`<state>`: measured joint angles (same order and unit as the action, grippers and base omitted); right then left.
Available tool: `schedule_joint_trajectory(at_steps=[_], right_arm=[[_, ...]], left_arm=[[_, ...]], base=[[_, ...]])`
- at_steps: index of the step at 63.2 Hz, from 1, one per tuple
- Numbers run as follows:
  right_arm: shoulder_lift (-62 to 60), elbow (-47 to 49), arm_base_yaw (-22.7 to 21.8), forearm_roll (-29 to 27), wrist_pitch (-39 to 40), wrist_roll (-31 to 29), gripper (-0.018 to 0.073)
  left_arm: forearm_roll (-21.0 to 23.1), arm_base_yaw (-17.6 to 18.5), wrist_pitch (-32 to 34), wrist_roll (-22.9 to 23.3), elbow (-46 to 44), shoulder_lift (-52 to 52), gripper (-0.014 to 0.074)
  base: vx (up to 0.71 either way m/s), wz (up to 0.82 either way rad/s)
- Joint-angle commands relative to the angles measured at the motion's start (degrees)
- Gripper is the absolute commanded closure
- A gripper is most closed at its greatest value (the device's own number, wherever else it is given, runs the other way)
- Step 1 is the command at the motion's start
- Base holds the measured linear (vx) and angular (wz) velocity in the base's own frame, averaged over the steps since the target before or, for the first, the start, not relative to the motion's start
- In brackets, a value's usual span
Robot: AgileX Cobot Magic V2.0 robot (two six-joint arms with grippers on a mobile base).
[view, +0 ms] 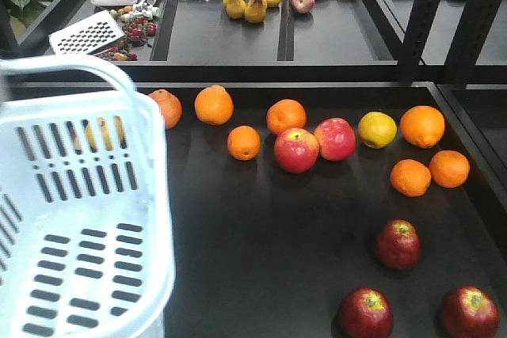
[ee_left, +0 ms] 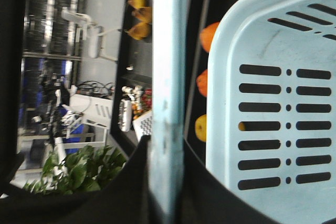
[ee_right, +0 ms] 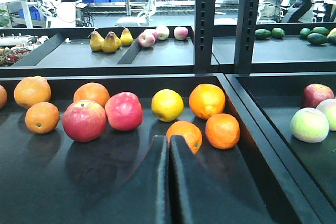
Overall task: Pick three apples into basket with both arms
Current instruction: 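Lower the light-blue basket onto the table with the left gripper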
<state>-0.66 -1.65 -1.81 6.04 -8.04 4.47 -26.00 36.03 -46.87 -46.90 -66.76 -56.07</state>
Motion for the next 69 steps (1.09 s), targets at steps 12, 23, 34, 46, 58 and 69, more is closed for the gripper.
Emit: schedule_joint_trajectory(at_steps=[12, 23, 34, 46, 58, 69], right_arm=[[-0.7, -0.8, -0.4, 0.3, 4.3, 0.0, 0.0568], [-0.7, -0.8, -0.4, 0.3, 4.3, 0.0, 0.0568], [-0.7, -0.8, -0.4, 0.3, 4.3, 0.0, 0.0568], [-0.7, -0.8, -0.4, 0.3, 4.3, 0.0, 0.0568], [-0.7, -0.8, -0.4, 0.3, 4.3, 0.0, 0.0568], [-0.7, -0.8, -0.4, 0.3, 4.3, 0.0, 0.0568]], left_arm=[[-2.4, 0.3, 18.4, 5.2, -2.0, -11.1, 0.0603], [-2.4, 0.3, 25.4, 5.3, -2.0, -18.7, 0.0603], [-2.0, -1.9, 33.9, 5.4, -2.0, -24.6, 0.0603], [-0.3, -4.5, 41.4, 5.4, -2.0, -30.2, 0.0603], [-0.3, -6.2, 49.8, 5.4, 0.5, -35.6, 0.0603], [-0.3, -7.9, 56.2, 5.3, 3.2, -39.3, 0.0603]], base=[[0.00, 0.00], [0.00, 0.00], [0.00, 0.00], [0.00, 0.00], [0.00, 0.00], [0.00, 0.00]])
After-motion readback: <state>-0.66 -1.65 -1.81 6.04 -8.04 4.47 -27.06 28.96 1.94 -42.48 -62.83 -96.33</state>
